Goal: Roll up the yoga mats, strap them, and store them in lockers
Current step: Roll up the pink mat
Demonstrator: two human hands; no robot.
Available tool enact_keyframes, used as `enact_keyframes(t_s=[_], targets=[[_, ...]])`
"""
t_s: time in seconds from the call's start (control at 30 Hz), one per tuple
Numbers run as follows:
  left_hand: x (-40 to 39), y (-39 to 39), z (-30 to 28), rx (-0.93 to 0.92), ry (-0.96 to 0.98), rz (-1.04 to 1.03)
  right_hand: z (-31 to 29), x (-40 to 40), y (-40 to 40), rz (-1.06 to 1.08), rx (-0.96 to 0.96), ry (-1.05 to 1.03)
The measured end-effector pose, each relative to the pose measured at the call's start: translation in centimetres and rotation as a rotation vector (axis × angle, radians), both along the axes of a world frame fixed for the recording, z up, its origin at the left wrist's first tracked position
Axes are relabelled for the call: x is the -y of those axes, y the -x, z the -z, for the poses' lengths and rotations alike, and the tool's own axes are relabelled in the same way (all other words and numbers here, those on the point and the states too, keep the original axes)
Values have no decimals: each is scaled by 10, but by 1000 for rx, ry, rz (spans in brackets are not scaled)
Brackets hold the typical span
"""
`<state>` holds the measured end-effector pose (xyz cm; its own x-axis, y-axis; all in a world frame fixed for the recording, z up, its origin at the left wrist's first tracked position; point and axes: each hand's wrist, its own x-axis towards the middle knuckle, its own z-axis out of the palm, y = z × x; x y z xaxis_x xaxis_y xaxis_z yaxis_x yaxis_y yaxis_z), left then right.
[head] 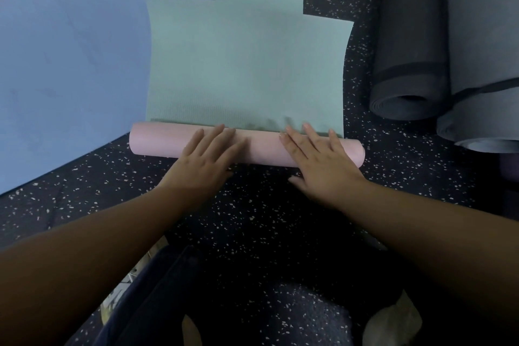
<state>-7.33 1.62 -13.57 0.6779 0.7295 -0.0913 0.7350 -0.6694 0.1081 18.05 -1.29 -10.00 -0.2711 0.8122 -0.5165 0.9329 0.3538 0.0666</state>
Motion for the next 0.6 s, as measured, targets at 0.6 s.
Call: enact_keyframes(t_s=[0.6], targets=[[-19, -11, -6, -253, -35, -48, -1, -13, 2, 189, -47, -56]])
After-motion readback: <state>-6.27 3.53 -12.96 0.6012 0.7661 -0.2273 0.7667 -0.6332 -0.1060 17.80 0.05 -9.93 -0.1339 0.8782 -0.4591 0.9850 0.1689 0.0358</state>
